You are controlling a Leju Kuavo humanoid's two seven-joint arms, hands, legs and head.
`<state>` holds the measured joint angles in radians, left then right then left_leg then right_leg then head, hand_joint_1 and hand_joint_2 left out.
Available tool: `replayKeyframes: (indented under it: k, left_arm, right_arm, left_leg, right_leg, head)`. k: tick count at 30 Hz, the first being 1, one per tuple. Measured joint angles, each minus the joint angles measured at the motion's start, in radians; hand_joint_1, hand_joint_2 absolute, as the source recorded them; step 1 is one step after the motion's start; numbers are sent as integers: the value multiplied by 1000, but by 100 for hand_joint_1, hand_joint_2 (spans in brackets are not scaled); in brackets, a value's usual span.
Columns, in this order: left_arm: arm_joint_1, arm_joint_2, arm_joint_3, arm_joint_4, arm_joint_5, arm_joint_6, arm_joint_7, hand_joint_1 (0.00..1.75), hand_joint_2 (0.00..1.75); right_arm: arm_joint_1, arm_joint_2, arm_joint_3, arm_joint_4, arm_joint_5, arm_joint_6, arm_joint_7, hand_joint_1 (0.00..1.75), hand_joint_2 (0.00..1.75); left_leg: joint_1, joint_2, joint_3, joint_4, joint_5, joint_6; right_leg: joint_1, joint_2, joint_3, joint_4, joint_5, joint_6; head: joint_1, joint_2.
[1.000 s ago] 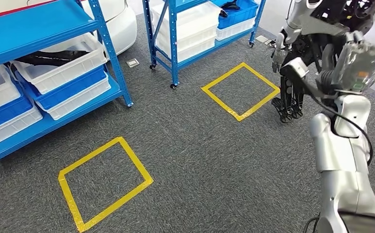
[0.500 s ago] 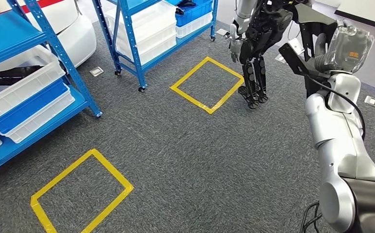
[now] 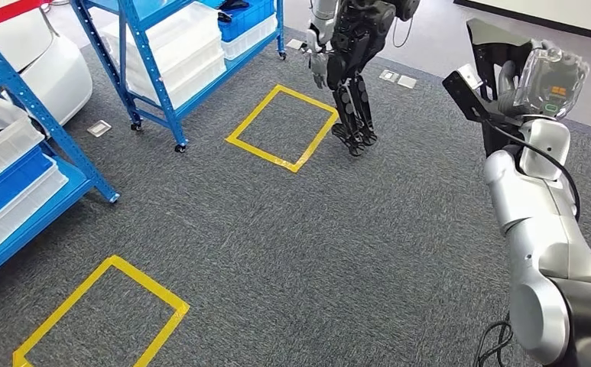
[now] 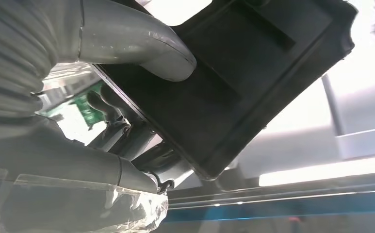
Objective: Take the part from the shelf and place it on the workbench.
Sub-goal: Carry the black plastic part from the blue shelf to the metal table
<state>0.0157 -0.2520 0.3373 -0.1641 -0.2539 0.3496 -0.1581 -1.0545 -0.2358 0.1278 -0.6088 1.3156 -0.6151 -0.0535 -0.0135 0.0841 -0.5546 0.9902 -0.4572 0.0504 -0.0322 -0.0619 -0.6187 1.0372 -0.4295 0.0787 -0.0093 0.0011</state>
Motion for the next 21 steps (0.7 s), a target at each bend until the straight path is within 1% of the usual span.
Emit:
replayKeyframes:
  k: [1, 2, 3, 4, 5, 6, 7, 8, 9, 10, 11, 12, 13, 14, 15, 16, 17, 18, 19, 20, 21]
  left_arm:
    - [0, 0, 0, 0, 0, 2, 1, 0, 175]
    - [1, 0, 0, 0, 0, 3, 3, 0, 175]
    - [1, 0, 0, 0, 0, 6, 4, 0, 175]
    - [1, 0, 0, 0, 0, 8, 5, 0, 175]
    - [1, 0, 0, 0, 0, 9, 6, 0, 175]
    - [0, 0, 0, 0, 0, 11, 7, 0, 175]
    - [0, -1, 0, 0, 0, 11, 7, 0, 175]
    - [-1, -1, 0, 0, -1, 12, 8, 0, 175]
    - [-1, -2, 0, 0, -1, 13, 10, 0, 175]
    - [-2, -2, 0, 0, -2, 15, 13, 0, 175]
    - [-2, -3, 0, 0, -3, 17, 16, 0, 175]
    - [-3, -4, 0, 0, -4, 19, 18, 0, 175]
    - [-3, -5, 0, 0, -5, 21, 21, 0, 175]
    - [-3, -6, 0, 0, -5, 23, 22, 0, 175]
    - [-3, -7, 0, 0, -6, 25, 22, 0, 175]
    - [-3, -9, 0, 0, -6, 27, 22, 0, 175]
    - [-3, -10, 0, 0, -6, 28, 22, 0, 175]
    - [-3, -11, 0, 0, -6, 29, 22, 0, 175]
    - [-4, -12, 0, 0, -6, 29, 22, 0, 175]
    - [-4, -12, 0, 0, -6, 29, 22, 0, 175]
    - [-4, -13, 0, 0, -6, 30, 21, 0, 175]
  right_arm:
    - [-3, -1, 0, 4, 0, 0, 0, 175, 175]
    - [-5, -2, 0, 8, -1, 0, 0, 175, 175]
    - [-7, -5, 0, 12, -1, 0, 1, 175, 175]
    - [-8, -8, 0, 16, -2, 0, 1, 175, 175]
    - [-10, -10, 0, 18, -2, 0, 1, 175, 175]
    - [-13, -12, 0, 21, -3, 0, 1, 175, 175]
    - [-15, -10, 0, 24, -3, 0, 1, 175, 175]
    - [-18, -8, 0, 27, -2, 0, 1, 175, 175]
    - [-20, -6, 0, 30, -1, 0, 1, 175, 175]
    - [-22, -3, 1, 35, 1, 0, 1, 175, 175]
    - [-24, -1, 1, 39, 3, 0, 3, 175, 175]
    - [-29, 0, 1, 44, 8, 1, 7, 175, 175]
    - [-36, 1, 2, 50, 13, 1, 14, 175, 175]
    - [-46, 1, 2, 55, 19, 2, 22, 175, 175]
    - [-59, 1, 3, 62, 25, 4, 30, 175, 175]
    - [-72, 1, 5, 69, 29, 5, 37, 175, 175]
    - [-83, -2, 6, 76, 33, 6, 44, 175, 175]
    - [-92, -6, 7, 83, 36, 7, 49, 175, 175]
    - [-97, -12, 7, 90, 38, 8, 53, 175, 175]
    - [-102, -21, 7, 96, 40, 8, 57, 175, 175]
    - [-107, -30, 7, 103, 42, 9, 60, 175, 175]
  left_leg:
    - [-4, 9, 1, 2, -4, -5]
    - [-7, 17, 2, 3, -6, -9]
    - [-7, 27, 3, 3, -8, -12]
    - [-5, 28, 3, 5, -11, -17]
    - [-2, 12, -1, 16, -22, -22]
    - [1, -13, -14, 47, -44, -27]
    - [3, -44, -36, 96, -74, -31]
    - [4, -69, -68, 167, -110, -33]
    - [4, -81, -103, 239, -140, -33]
    - [4, -86, -131, 291, -154, -32]
    - [4, -89, -147, 313, -150, -28]
    - [4, -92, -140, 289, -124, -23]
    - [4, -103, -117, 231, -84, -17]
    - [4, -126, -86, 159, -44, -10]
    - [6, -150, -57, 94, -16, -6]
    - [6, -168, -37, 51, -1, -3]
    - [5, -176, -29, 31, 2, -2]
    - [3, -167, -25, 26, 0, -2]
    - [3, -154, -23, 20, 3, 2]
    - [4, -142, -20, 14, 8, 7]
    - [6, -130, -18, 7, 13, 12]
  right_leg:
    - [2, -10, 16, -29, 6, -6]
    - [5, -5, 18, -33, 6, -16]
    - [5, 10, 14, -34, 7, -26]
    - [4, 21, 12, -34, 8, -35]
    - [2, 31, 11, -35, 10, -41]
    - [0, 43, 11, -36, 11, -48]
    - [-2, 53, 10, -36, 13, -53]
    - [0, 65, 9, -36, 14, -57]
    - [3, 79, 9, -36, 14, -60]
    - [7, 94, 9, -36, 14, -62]
    - [10, 111, 9, -35, 15, -63]
    - [12, 126, 10, -35, 15, -63]
    - [14, 141, 11, -34, 15, -63]
    - [14, 155, 11, -34, 15, -62]
    - [15, 167, 10, -32, 15, -62]
    - [15, 179, 7, -32, 16, -60]
    - [14, 190, 4, -32, 18, -57]
    - [13, 202, 1, -33, 21, -52]
    - [10, 212, -3, -34, 23, -46]
    - [10, 205, -10, -27, 20, -44]
    - [13, 182, -25, -4, 8, -43]
  head:
    - [-2, 0]
    - [-4, 0]
    - [-7, 0]
    - [-8, 0]
    - [-9, 0]
    - [-12, 0]
    - [-14, 0]
    - [-17, 0]
    - [-18, 0]
    - [-19, 0]
    - [-19, 0]
    - [-20, 0]
    - [-20, 0]
    - [-20, 0]
    - [-19, 0]
    - [-19, 0]
    - [-18, 0]
    - [-18, 0]
    - [-18, 0]
    - [-18, 0]
    - [-15, 0]
